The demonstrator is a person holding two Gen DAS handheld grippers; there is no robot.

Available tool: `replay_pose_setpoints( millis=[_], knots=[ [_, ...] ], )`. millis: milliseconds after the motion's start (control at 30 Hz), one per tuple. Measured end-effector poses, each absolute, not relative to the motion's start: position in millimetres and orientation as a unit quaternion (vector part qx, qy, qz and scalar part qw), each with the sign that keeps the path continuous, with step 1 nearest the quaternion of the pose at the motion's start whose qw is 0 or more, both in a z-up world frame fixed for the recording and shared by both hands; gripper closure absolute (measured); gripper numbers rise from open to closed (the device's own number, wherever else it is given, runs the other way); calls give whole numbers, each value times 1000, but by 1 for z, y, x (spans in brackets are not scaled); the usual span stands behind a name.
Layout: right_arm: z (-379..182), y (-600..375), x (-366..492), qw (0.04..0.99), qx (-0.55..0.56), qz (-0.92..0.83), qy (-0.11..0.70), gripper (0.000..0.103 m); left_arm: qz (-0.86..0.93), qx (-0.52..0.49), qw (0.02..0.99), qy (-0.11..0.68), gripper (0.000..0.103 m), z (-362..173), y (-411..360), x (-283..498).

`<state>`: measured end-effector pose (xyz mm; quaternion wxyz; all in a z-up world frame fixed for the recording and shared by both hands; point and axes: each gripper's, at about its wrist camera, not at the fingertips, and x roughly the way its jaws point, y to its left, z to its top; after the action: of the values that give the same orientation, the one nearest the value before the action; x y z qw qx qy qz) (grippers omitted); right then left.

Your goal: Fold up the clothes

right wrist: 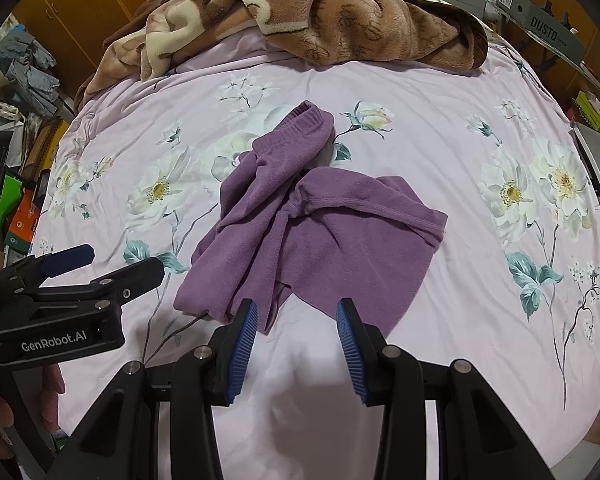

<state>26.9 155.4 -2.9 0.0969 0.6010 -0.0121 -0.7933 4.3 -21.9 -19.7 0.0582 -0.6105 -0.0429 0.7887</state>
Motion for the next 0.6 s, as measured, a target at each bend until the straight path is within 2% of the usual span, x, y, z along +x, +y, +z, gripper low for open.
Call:
replay_pose_setpoints(
  millis=[600],
  knots=[
    [-8, 154, 23, 94, 606, -790, -11, 61, 798, -597, 79, -11, 1, -26, -18, 3]
  ],
)
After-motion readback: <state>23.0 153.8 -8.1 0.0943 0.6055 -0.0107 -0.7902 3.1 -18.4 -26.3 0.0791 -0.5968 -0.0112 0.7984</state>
